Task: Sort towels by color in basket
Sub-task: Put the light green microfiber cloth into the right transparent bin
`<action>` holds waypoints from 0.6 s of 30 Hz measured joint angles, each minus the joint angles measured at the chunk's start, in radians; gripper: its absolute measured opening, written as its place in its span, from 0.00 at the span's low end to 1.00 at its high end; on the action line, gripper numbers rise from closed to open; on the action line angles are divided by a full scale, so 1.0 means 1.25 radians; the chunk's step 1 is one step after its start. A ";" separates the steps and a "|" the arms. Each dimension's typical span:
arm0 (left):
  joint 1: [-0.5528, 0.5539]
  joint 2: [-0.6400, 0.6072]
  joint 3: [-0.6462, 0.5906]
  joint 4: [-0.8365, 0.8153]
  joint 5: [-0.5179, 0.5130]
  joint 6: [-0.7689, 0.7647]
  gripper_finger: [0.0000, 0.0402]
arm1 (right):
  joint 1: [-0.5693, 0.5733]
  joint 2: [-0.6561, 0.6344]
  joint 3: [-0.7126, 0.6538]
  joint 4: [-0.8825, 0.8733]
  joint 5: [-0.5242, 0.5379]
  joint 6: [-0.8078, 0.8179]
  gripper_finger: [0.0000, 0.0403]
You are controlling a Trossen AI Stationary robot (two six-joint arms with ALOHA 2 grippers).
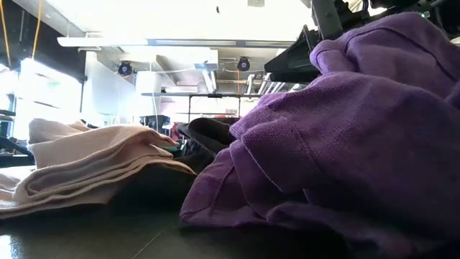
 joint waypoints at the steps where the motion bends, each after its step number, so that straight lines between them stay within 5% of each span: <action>1: 0.010 0.001 0.029 -0.039 -0.087 0.006 0.02 | 0.000 0.000 0.000 0.000 -0.012 0.000 0.39; 5: 0.023 -0.016 0.125 -0.151 -0.407 0.011 0.01 | 0.001 0.000 0.000 0.007 -0.086 0.000 0.39; 8: 0.032 -0.084 0.123 -0.082 -0.608 0.012 0.02 | 0.008 0.000 0.000 0.021 -0.161 -0.001 0.39; 18: 0.058 -0.456 -0.126 0.191 -0.949 0.082 0.02 | 0.049 0.000 0.000 0.096 -0.191 -0.077 0.39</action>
